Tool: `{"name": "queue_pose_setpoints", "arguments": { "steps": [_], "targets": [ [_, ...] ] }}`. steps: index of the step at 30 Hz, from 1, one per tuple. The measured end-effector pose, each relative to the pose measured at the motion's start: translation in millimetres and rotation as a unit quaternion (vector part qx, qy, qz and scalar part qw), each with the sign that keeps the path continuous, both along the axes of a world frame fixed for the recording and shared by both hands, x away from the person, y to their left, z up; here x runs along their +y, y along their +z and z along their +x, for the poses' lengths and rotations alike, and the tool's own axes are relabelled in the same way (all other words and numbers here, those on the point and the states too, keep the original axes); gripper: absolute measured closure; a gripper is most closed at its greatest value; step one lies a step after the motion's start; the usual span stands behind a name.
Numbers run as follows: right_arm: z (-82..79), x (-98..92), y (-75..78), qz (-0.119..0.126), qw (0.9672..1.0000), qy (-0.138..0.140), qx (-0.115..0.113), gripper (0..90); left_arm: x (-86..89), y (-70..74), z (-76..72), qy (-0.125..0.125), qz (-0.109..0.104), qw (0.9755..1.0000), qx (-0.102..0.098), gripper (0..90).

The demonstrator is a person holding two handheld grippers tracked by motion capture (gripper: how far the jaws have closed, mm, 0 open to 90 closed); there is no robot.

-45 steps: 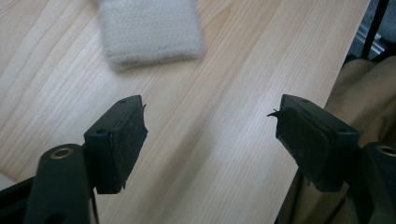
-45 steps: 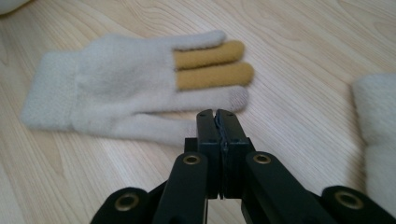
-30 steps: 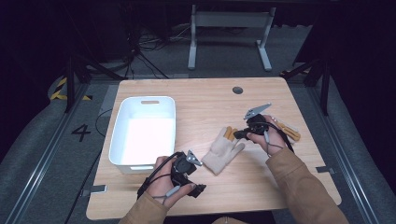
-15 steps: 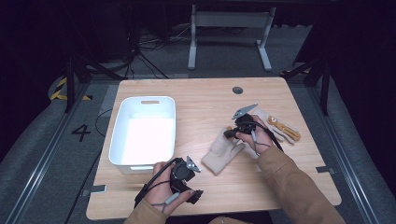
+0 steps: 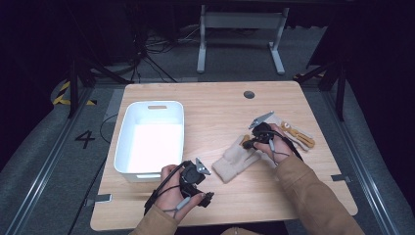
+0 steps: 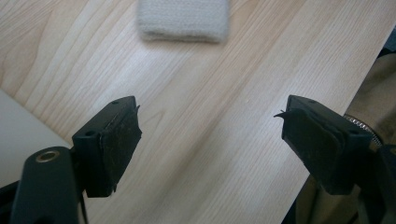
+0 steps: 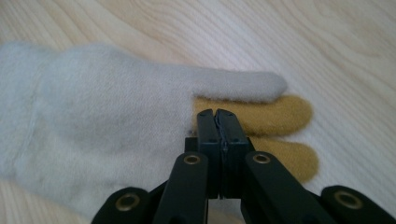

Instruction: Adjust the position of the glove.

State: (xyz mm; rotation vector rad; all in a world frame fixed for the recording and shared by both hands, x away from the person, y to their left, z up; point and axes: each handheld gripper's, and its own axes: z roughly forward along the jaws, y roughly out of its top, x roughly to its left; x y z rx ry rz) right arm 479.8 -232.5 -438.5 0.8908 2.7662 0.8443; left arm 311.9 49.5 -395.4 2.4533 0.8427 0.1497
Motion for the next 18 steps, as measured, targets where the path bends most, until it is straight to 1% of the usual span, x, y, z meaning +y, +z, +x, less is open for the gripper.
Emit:
{"name": "queue_pose_setpoints", "arguments": {
  "steps": [3,7,8,9,10,11,12,13,14,15,16,18],
  "targets": [
    [-7.3,-8.7,1.0,-0.005,1.0000,-0.005,0.004,90.0,-4.0,0.0,3.1,-0.003,-0.001,1.0000,-0.002,19.9],
    [-16.6,-19.5,2.3,-0.010,0.9999,-0.011,0.005,90.0,-13.1,0.6,9.8,-0.017,0.002,0.9998,-0.005,19.9],
    [-16.6,-19.5,2.3,-0.010,0.9999,-0.011,0.005,90.0,-13.1,0.6,9.8,-0.017,0.002,0.9998,-0.005,19.9],
    [-23.3,-25.7,2.9,-0.014,0.9998,-0.014,0.007,90.0,-15.9,0.7,11.2,-0.019,0.001,0.9998,-0.006,19.9],
    [-25.6,-27.9,3.1,-0.015,0.9997,-0.015,0.008,90.0,-19.5,0.9,13.6,-0.026,0.006,0.9995,-0.014,20.1],
    [-25.6,-27.9,3.1,-0.015,0.9997,-0.015,0.008,90.0,-19.5,0.9,13.6,-0.026,0.006,0.9995,-0.014,20.5],
    [-31.9,-34.3,3.1,-0.015,0.9996,-0.019,0.013,90.0,-22.9,1.4,17.3,-0.022,0.018,0.9993,-0.024,20.3],
    [-33.9,-36.4,3.2,-0.015,0.9996,-0.020,0.015,90.0,-24.8,1.5,18.8,-0.019,0.018,0.9992,-0.030,20.3],
    [-33.9,-36.4,3.2,-0.015,0.9996,-0.020,0.015,90.0,-24.8,1.5,18.8,-0.019,0.018,0.9992,-0.030,20.4],
    [-36.5,-39.1,3.2,-0.014,0.9995,-0.020,0.017,90.0,-25.8,2.7,21.6,-0.021,0.023,0.9989,-0.033,20.4],
    [-42.1,-44.2,3.2,-0.014,0.9994,-0.023,0.021,90.0,-27.4,3.9,25.3,-0.027,0.018,0.9989,-0.033,24.1],
    [-46.3,-47.8,3.5,-0.014,0.9993,-0.025,0.024,90.0,-29.3,5.1,29.2,-0.036,0.013,0.9988,-0.031,29.4]
  ]
}}
